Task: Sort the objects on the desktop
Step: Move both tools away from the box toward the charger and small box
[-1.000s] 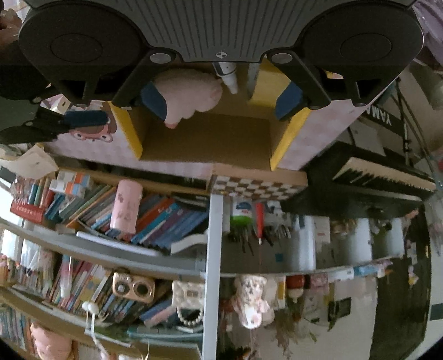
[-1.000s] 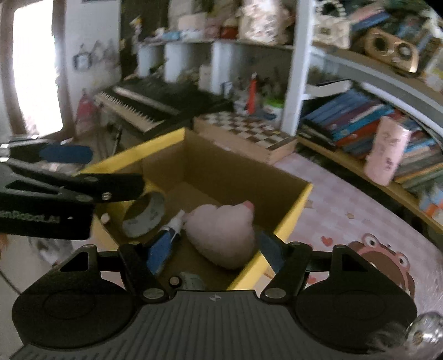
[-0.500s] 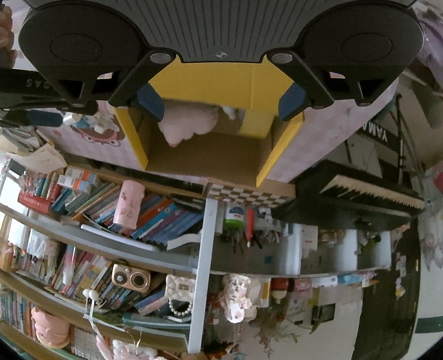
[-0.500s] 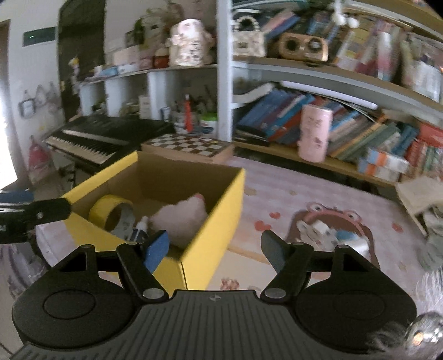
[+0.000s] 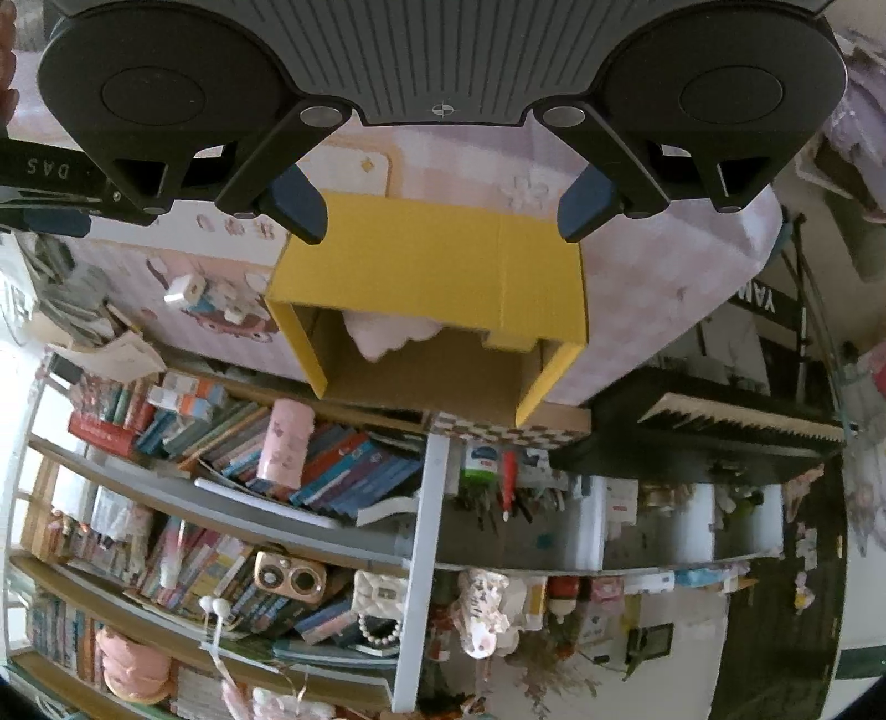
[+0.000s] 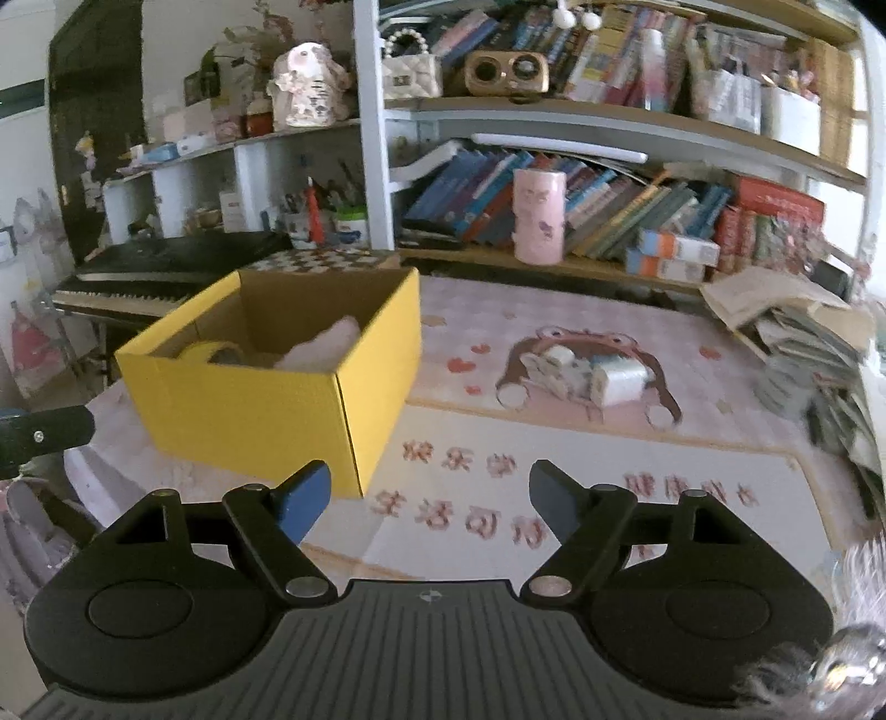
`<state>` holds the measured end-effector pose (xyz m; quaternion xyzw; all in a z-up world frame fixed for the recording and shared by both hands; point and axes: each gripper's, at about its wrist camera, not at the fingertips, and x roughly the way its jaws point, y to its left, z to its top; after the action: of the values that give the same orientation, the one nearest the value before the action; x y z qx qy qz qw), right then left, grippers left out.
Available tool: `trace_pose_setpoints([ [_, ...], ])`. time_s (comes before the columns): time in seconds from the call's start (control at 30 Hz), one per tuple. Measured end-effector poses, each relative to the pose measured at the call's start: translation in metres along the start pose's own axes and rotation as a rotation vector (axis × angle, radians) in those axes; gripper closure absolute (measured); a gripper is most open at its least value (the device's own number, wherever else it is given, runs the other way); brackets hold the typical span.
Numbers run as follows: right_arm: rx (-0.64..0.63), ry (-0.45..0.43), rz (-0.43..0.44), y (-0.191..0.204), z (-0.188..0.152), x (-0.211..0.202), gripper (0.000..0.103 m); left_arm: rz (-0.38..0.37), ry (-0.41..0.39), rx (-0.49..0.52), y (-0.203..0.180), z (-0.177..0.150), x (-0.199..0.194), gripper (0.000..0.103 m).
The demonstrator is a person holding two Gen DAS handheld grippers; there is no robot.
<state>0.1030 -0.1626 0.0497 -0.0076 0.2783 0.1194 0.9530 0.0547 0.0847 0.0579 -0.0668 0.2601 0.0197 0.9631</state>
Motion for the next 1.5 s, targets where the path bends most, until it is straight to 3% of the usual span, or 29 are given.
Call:
trace_pose_setpoints([
  [0.47, 0.027, 0.024, -0.017, 0.024, -0.05, -0.044, 0.025, -0.017, 0.015, -0.012, -0.004, -0.04, -0.04, 0.01],
  [0.73, 0.011, 0.052, -0.041, 0.026, -0.07, -0.058, 0.023, -0.026, 0.058, -0.031, -0.011, -0.06, -0.043, 0.01],
  [1.5, 0.08, 0.11, -0.192, -0.031, -0.09, -0.067, 0.022, -0.257, 0.154, 0.142, -0.096, -0.07, -0.008, 0.01],
])
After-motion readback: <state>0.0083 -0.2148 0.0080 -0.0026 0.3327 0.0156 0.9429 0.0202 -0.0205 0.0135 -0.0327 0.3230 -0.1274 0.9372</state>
